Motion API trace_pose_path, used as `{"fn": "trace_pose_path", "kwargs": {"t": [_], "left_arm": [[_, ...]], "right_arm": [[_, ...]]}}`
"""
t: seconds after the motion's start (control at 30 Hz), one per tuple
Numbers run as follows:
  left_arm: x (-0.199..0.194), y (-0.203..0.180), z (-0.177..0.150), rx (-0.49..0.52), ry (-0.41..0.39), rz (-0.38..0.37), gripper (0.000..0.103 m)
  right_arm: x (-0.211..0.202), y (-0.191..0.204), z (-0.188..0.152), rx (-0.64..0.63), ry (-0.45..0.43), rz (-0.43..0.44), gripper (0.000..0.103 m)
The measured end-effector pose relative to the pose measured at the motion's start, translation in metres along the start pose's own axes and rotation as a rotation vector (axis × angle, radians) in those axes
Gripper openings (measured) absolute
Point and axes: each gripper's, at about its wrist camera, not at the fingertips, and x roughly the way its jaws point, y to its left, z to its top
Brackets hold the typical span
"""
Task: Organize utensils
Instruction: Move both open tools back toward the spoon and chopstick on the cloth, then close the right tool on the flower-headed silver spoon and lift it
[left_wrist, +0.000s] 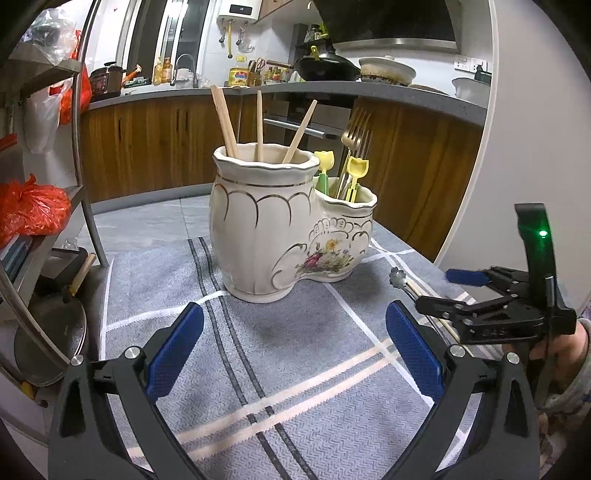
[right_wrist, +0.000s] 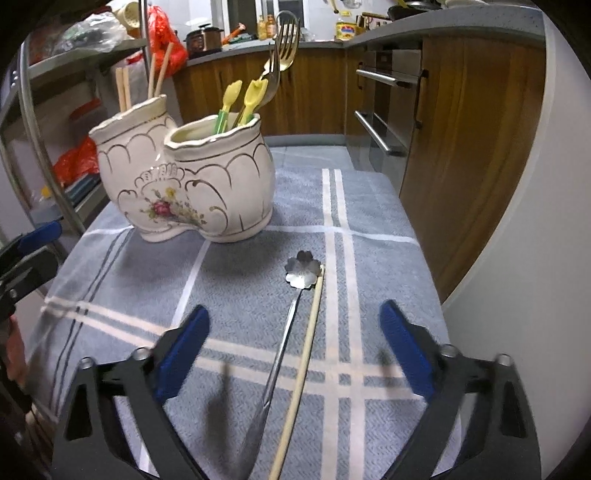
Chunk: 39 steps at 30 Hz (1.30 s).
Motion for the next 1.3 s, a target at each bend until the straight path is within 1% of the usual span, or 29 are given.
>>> {"fn": "trace_pose_path", "kwargs": {"t": [0.03,0.1,0.13,0.17,0.27,0.33,0.4,0.5,0.67,0.8,0.9,0.97,1.3], "left_arm": [[0.000,0.000,0.000,-0.002,0.001,-0.002,0.097],[0.002,0.002,-0.001,-0.007,0.006,-0.005,0.097],[0.002,0.002,-0.002,-0.011,0.007,-0.007,0.097],[0.003,0.003,-0.002,-0.014,0.008,-0.009,0.097],[0.004,0.006,-0.002,-0.028,0.011,-0.017,0.097],[0.005,0.007,-0.002,-0.033,0.011,-0.022,0.097],[0.005,0.007,-0.002,-0.036,0.010,-0.027,0.097],[0.006,0.006,-0.002,-0.034,0.012,-0.030,0.097],[0.006,0.006,-0.002,-0.036,0.009,-0.031,0.097],[0.004,0.001,0.000,-0.030,0.004,-0.037,0.097],[0.002,-0.004,0.002,-0.020,0.003,-0.040,0.097],[0.003,-0.007,0.002,-0.016,0.006,-0.038,0.097],[0.002,-0.025,0.002,0.009,0.019,-0.047,0.097]], "right_arm": [[0.002,0.001,0.000,-0.002,0.011,0.002,0.064],[0.005,0.003,0.001,-0.006,0.024,0.013,0.055],[0.006,0.005,0.001,-0.011,0.031,0.017,0.048],[0.007,0.007,0.001,-0.019,0.037,0.020,0.042],[0.009,0.010,0.001,-0.028,0.055,0.024,0.034],[0.011,0.010,0.002,-0.029,0.063,0.018,0.030],[0.013,0.008,0.002,-0.018,0.074,0.018,0.029],[0.020,0.006,0.003,-0.008,0.095,0.021,0.024],[0.023,0.003,0.007,-0.006,0.095,0.021,0.008],[0.023,0.002,0.007,-0.008,0.084,0.037,0.005],[0.016,0.000,0.006,-0.001,0.044,0.062,0.004],[0.006,0.001,0.006,0.002,0.000,0.093,0.004],[-0.050,-0.005,0.010,0.029,-0.212,0.186,0.004]]}}
